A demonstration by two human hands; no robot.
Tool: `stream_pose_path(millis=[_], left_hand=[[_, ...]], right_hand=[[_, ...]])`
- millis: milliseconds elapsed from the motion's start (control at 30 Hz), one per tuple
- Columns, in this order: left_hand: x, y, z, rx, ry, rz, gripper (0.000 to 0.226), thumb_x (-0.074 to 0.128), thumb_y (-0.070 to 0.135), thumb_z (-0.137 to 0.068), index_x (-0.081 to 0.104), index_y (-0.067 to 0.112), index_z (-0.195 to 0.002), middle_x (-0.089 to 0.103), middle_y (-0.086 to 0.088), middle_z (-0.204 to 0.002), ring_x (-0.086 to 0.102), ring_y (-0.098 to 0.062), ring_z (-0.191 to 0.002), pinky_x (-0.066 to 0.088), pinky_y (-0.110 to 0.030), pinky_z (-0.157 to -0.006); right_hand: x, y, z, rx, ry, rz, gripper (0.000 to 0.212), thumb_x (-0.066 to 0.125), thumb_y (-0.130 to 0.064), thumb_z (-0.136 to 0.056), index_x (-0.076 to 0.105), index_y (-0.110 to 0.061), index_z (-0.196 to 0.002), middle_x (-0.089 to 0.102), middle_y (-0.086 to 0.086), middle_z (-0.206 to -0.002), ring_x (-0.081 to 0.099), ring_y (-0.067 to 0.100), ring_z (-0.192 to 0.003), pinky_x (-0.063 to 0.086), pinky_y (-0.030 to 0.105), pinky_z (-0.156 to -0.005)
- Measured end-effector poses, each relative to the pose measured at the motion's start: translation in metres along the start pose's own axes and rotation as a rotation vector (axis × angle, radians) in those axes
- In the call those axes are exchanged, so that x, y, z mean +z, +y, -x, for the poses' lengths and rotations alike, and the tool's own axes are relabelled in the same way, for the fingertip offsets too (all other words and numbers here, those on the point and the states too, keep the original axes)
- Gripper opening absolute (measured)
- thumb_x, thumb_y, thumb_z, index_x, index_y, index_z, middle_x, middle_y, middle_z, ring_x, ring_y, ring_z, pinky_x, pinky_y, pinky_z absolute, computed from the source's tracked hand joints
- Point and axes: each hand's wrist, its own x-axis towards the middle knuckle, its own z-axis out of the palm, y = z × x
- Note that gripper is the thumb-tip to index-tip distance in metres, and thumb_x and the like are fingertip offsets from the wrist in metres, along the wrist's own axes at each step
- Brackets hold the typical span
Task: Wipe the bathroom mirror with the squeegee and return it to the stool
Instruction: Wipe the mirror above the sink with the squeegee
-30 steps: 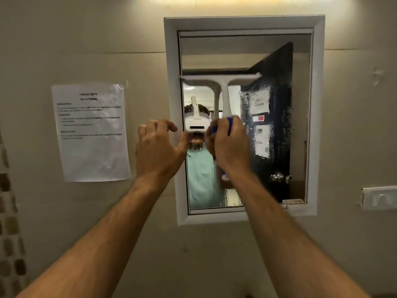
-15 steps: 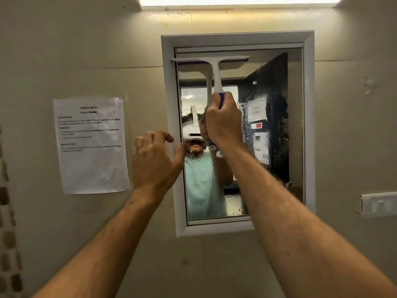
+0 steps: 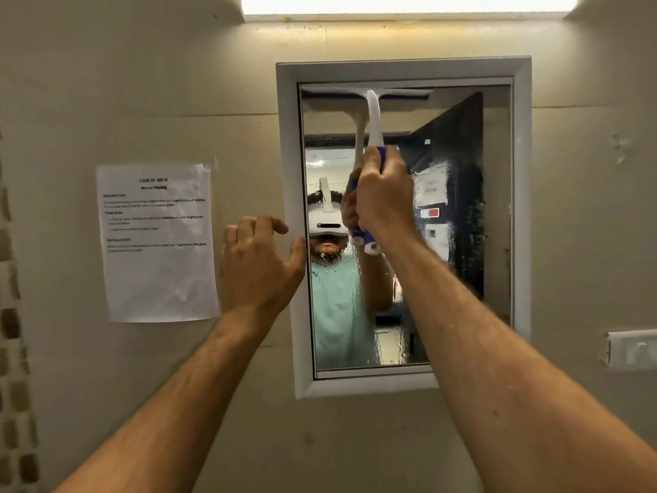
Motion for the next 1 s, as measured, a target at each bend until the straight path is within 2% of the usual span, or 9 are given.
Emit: stream_pose_path(millis=[67, 167, 267, 400, 467, 700, 833, 933, 1000], left_hand=[[0.001, 0.001, 0.0, 0.007, 0.008, -0.006, 0.042, 0.051, 0.056, -0.087, 0.06, 0.022, -0.11, 0.059, -0.003, -0.109, 0.048, -0.023, -0.106, 0.041, -0.035, -0.085], [0.001, 0.001, 0.004, 0.01, 0.007, -0.006, 0.042, 0.05, 0.057, -0.087, 0.059, 0.023, -0.109, 0.058, -0.003, -0.109, 0.048, -0.022, -0.105, 0.042, -0.036, -0.084], [0.002, 0.0, 0.009, 0.005, -0.01, -0.015, 0.043, 0.049, 0.058, -0.087, 0.059, 0.023, -0.11, 0.058, -0.003, -0.109, 0.047, -0.022, -0.105, 0.043, -0.037, -0.084], [0.002, 0.004, 0.012, -0.001, -0.019, -0.004, 0.05, 0.044, 0.062, -0.086, 0.059, 0.022, -0.111, 0.058, -0.003, -0.109, 0.047, -0.022, -0.105, 0.043, -0.037, -0.084], [0.002, 0.007, 0.012, -0.006, -0.015, 0.001, 0.053, 0.041, 0.065, -0.086, 0.059, 0.021, -0.111, 0.058, -0.003, -0.11, 0.047, -0.023, -0.105, 0.043, -0.037, -0.084], [0.001, -0.003, 0.026, -0.033, -0.028, -0.028, 0.045, 0.05, 0.056, -0.086, 0.059, 0.02, -0.113, 0.056, -0.004, -0.112, 0.047, -0.022, -0.106, 0.035, -0.033, -0.086], [-0.002, -0.006, 0.036, -0.053, -0.032, -0.007, 0.043, 0.052, 0.055, -0.085, 0.059, 0.021, -0.111, 0.054, -0.002, -0.109, 0.037, -0.014, -0.101, 0.032, -0.032, -0.082], [-0.003, -0.005, 0.037, -0.053, -0.035, -0.009, 0.043, 0.052, 0.055, -0.085, 0.059, 0.021, -0.11, 0.055, -0.002, -0.109, 0.042, -0.017, -0.102, 0.032, -0.032, -0.082], [-0.003, -0.003, 0.036, -0.051, -0.046, -0.01, 0.043, 0.052, 0.054, -0.085, 0.059, 0.021, -0.111, 0.055, -0.003, -0.11, 0.045, -0.021, -0.105, 0.034, -0.033, -0.083]], right_hand=[[-0.001, 0.013, 0.01, 0.029, -0.013, 0.027, 0.024, 0.034, -0.046, -0.098, 0.05, -0.03, -0.091, 0.06, 0.006, -0.078, 0.06, 0.024, -0.068, 0.057, 0.051, -0.067], [-0.005, 0.046, 0.044, -0.029, 0.027, 0.104, 0.027, 0.034, -0.044, -0.101, 0.052, -0.025, -0.097, 0.059, -0.001, -0.077, 0.062, -0.002, -0.066, 0.051, 0.017, -0.054], [-0.008, 0.063, 0.072, -0.054, 0.063, 0.172, 0.03, 0.034, -0.043, -0.101, 0.054, -0.022, -0.1, 0.057, -0.01, -0.072, 0.059, -0.012, -0.07, 0.046, 0.01, -0.053], [-0.009, 0.038, 0.054, 0.015, 0.015, 0.071, 0.032, 0.035, -0.047, -0.1, 0.055, -0.022, -0.101, 0.067, 0.012, -0.082, 0.068, 0.028, -0.073, 0.059, 0.047, -0.065], [-0.009, 0.021, 0.037, 0.008, -0.016, 0.032, 0.026, 0.038, -0.045, -0.102, 0.055, -0.025, -0.098, 0.066, 0.018, -0.087, 0.066, 0.039, -0.076, 0.058, 0.057, -0.068], [-0.018, 0.057, 0.074, 0.096, -0.026, 0.088, 0.039, 0.035, -0.056, -0.098, 0.056, -0.025, -0.107, 0.068, 0.006, -0.087, 0.067, 0.025, -0.079, 0.059, 0.051, -0.073], [-0.021, 0.082, 0.122, 0.165, -0.023, 0.205, 0.047, 0.026, -0.072, -0.088, 0.052, -0.038, -0.106, 0.063, -0.001, -0.08, 0.065, 0.025, -0.076, 0.055, 0.062, -0.077], [-0.019, 0.071, 0.114, 0.217, -0.022, 0.105, 0.053, 0.024, -0.074, -0.087, 0.057, -0.035, -0.103, 0.067, 0.005, -0.082, 0.061, 0.028, -0.071, 0.053, 0.064, -0.079], [-0.016, 0.052, 0.093, 0.205, 0.003, -0.004, 0.055, 0.026, -0.067, -0.09, 0.06, -0.025, -0.099, 0.067, 0.019, -0.088, 0.057, 0.03, -0.069, 0.049, 0.054, -0.071]])
